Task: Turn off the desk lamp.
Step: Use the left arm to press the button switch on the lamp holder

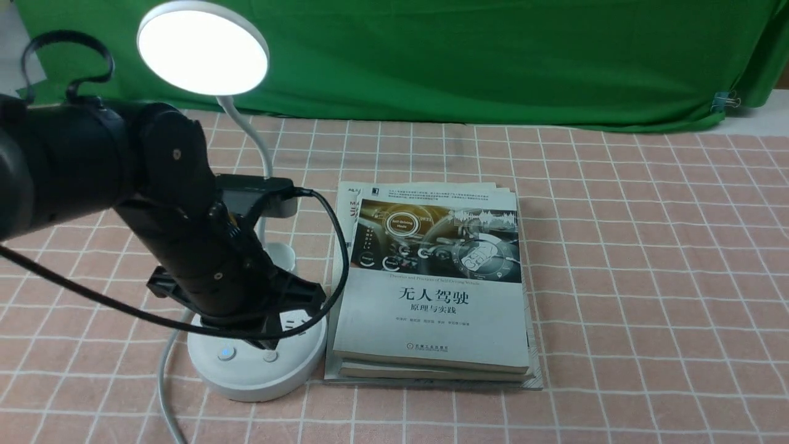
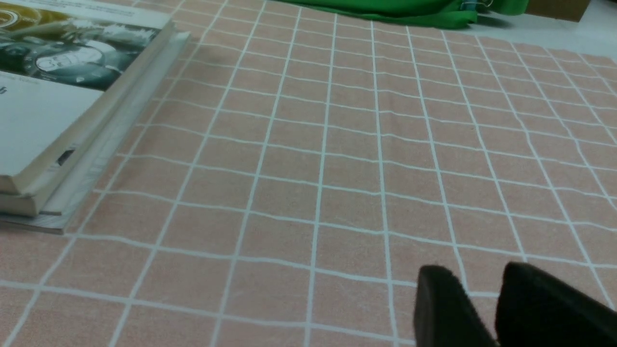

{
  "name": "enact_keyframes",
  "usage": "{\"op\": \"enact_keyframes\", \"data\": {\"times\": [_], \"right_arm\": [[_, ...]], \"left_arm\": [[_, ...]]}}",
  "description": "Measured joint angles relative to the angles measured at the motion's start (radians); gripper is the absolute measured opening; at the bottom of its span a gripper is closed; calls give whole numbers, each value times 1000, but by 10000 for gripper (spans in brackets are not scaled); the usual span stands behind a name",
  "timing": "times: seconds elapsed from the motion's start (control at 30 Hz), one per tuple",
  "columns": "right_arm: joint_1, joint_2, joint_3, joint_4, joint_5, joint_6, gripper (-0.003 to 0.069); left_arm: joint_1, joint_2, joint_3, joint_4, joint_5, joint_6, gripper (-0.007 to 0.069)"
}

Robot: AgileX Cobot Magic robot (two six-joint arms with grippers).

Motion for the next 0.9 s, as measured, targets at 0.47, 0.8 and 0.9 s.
{"op": "enact_keyframes", "data": {"times": [0.47,0.8,0.9], "right_arm": [[0,0,0,0,0,0,240],[0,0,0,0,0,0,240],[0,0,0,0,0,0,240]], "left_arm": [[0,123,-30,34,-28,0,4],[0,115,-37,39,-2,-1,4],[0,75,-36,44,2,-5,4]]}}
